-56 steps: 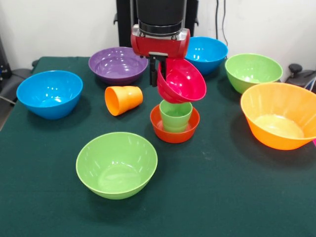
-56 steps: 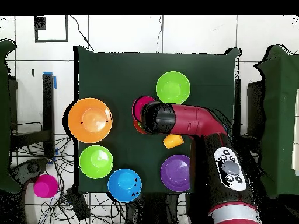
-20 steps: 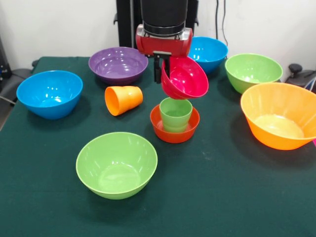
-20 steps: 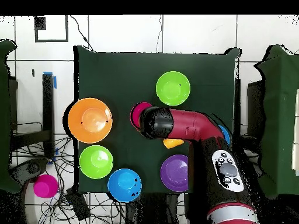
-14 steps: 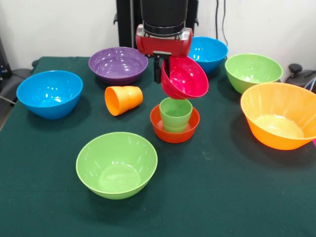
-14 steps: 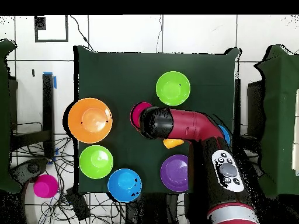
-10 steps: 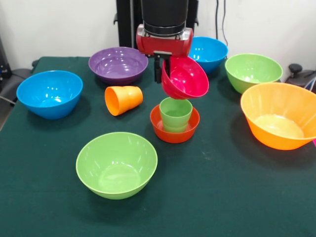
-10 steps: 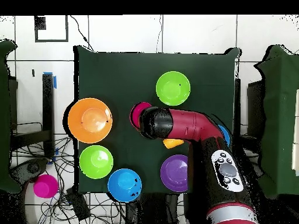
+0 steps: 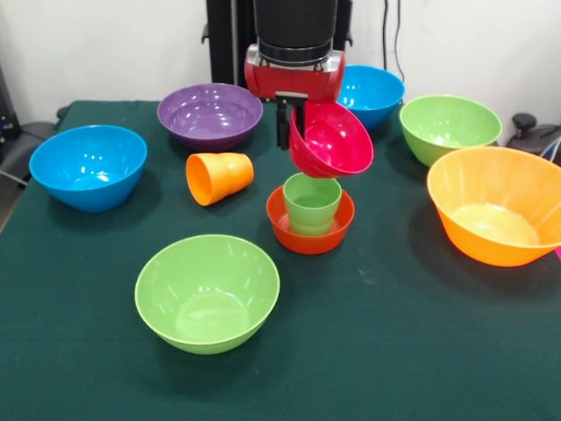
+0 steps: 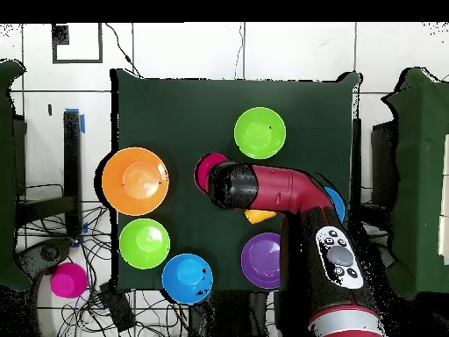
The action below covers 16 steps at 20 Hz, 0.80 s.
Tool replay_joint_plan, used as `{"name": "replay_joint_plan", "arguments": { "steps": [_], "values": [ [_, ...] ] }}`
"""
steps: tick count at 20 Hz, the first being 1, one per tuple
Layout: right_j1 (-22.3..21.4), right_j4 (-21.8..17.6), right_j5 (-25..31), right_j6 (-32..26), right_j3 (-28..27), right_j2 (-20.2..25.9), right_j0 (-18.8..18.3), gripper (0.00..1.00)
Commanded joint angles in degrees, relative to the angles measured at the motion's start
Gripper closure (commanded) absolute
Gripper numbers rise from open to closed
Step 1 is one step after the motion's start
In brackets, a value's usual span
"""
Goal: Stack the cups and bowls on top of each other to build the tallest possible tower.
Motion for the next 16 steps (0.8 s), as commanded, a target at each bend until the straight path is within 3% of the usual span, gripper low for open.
{"name": "replay_joint_plan", "arguments": {
  "steps": [1,16],
  "values": [
    [3.8,1.73,-4.18,8.93,2.17,0.76,1.28,1.0],
    [5.24,1.95,-6.44,7.36,1.56,1.94,-0.13,1.0]
  ]
}}
